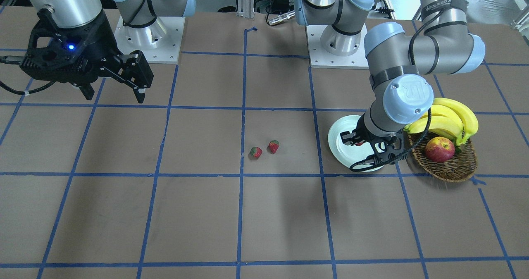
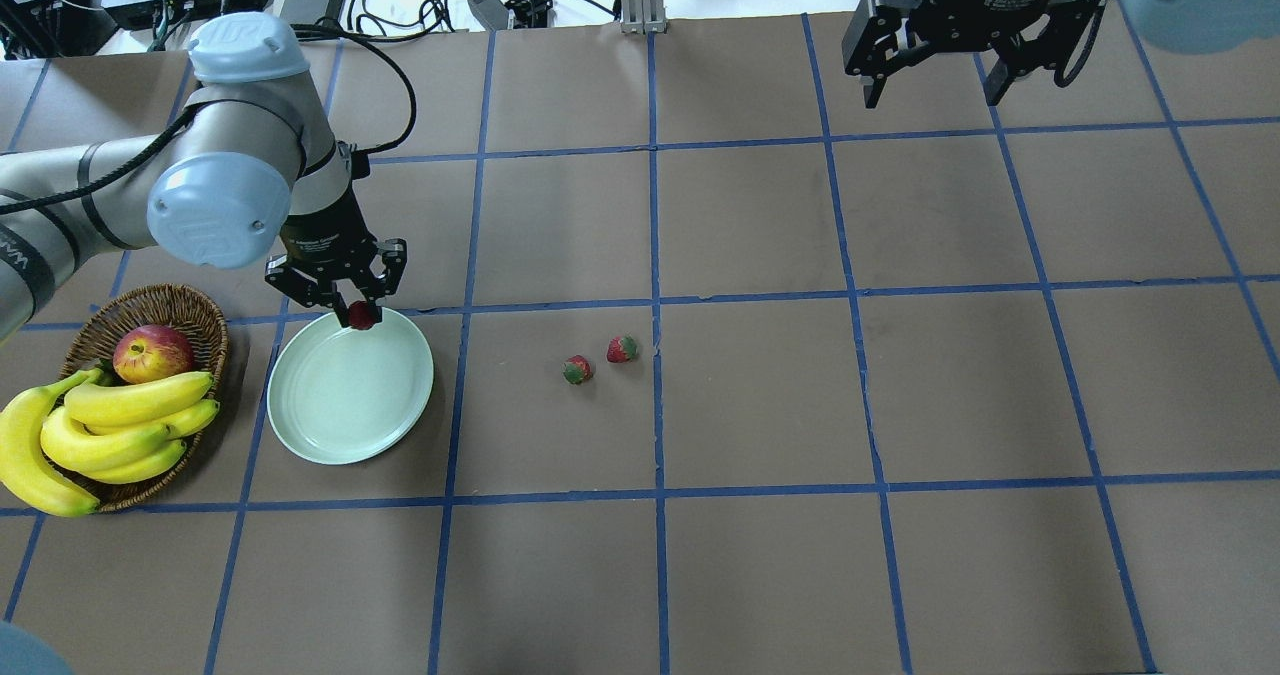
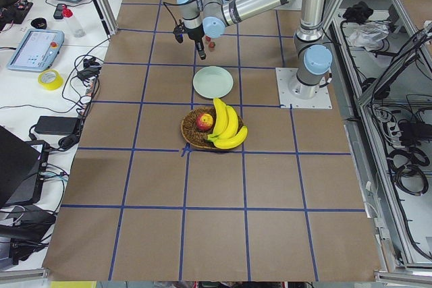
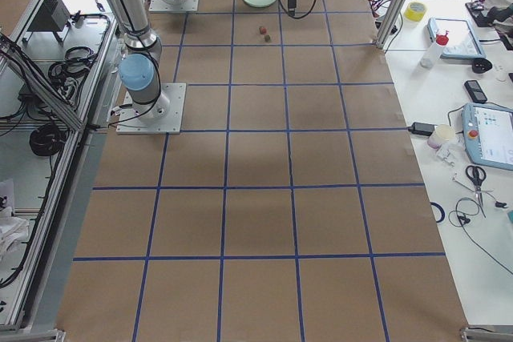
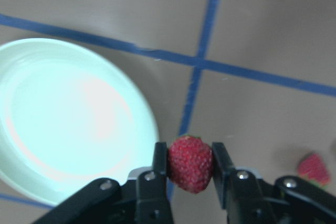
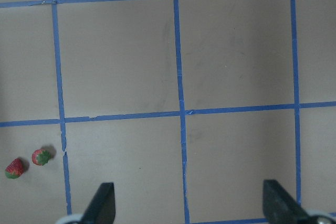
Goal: Collect all strawberries into plate
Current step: 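Carry the strawberry over the plate and open the left gripper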
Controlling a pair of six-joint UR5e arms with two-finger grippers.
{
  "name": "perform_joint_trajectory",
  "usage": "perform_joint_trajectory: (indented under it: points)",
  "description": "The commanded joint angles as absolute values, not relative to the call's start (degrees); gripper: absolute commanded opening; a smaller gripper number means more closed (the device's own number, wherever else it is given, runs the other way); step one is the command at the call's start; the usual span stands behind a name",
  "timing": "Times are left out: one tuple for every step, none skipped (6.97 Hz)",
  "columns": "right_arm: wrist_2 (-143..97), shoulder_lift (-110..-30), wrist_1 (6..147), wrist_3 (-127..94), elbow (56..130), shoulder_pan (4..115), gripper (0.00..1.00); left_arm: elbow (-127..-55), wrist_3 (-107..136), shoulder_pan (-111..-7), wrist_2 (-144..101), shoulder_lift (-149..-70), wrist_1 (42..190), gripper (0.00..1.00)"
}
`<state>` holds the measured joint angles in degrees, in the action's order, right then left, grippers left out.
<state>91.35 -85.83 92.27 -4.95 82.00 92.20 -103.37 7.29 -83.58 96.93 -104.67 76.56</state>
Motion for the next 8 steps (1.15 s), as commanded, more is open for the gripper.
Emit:
perform_joint_trajectory:
  points:
    - [91.2, -85.9, 92.5, -5.4, 82.0, 92.4, 1.0, -106.2, 6.0, -81.7, 99.6, -105.9, 75.8, 0.0]
    - [91.6, -86.1, 91.9, -5.3, 81.9, 92.3, 1.0, -106.3, 6.1, -81.7, 101.1, -107.1, 75.1, 0.0]
    - [91.5, -86.1, 91.8, -5.1, 82.0, 92.4, 1.0, -106.4, 6.2, -81.7, 101.2, -108.3, 73.7, 0.0]
    - [91.4, -86.1, 91.7, -5.1, 82.0, 92.4, 1.0, -106.9, 6.2, -81.7, 101.2, -108.5, 73.3, 0.21]
    - [90.8, -86.0, 91.8, -5.0, 82.0, 92.5, 1.0, -107.1, 5.5, -81.7, 101.3, -108.4, 73.3, 0.89]
    - [90.6, -86.0, 92.2, -5.0, 82.0, 92.5, 1.0, -106.8, 4.6, -81.7, 100.6, -108.2, 73.2, 1.0]
    - [90.6, -86.0, 92.2, -5.6, 82.0, 92.5, 1.0, -106.7, 5.1, -82.5, 100.1, -107.0, 73.5, 1.0]
    - [90.9, -86.1, 91.8, -5.6, 82.2, 92.5, 1.0, -106.6, 7.4, -83.1, 95.6, -106.0, 73.9, 1.0]
